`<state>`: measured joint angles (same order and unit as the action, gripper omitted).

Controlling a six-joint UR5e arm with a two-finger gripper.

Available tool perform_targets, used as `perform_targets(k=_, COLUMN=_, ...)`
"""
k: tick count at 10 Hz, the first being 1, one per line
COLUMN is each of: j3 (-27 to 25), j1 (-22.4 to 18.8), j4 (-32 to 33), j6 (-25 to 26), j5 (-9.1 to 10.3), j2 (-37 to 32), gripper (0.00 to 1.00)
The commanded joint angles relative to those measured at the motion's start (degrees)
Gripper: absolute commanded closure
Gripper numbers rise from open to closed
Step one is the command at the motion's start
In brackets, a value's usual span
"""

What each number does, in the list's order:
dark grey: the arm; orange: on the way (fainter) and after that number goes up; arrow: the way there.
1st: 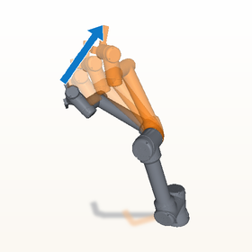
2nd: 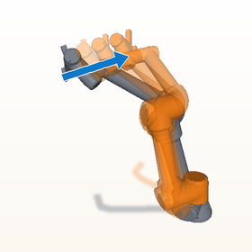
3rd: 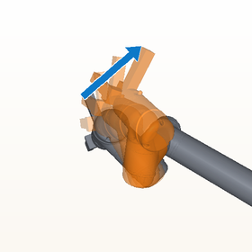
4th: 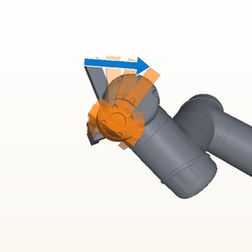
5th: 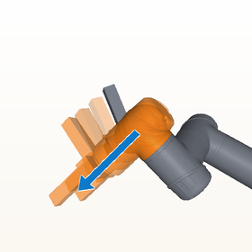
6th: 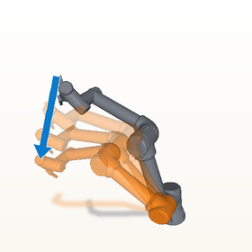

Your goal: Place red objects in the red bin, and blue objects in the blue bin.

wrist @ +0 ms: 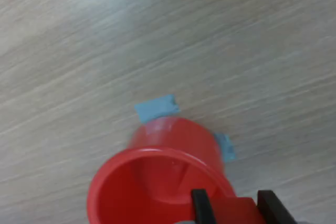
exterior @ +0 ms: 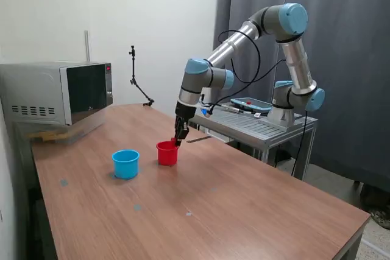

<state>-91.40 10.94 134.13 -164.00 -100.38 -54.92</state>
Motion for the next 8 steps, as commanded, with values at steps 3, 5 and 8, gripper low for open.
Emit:
perform_targets(k=3, j3=-0.4, j1=0.9, j4=-0.2, j6=0.0, j5=-1.39, j2=0.1, gripper=1.0)
perform_targets(k=5, j3=-0.5, j1=1.5, j4=-1.0, j6=0.0, j5=-1.57, j2=0.1, gripper=1.0)
perform_targets(k=8, j3=-0.5, j1=1.7, j4=-1.1, j6=0.1, j5=-1.75, j2=0.1, gripper=0.0)
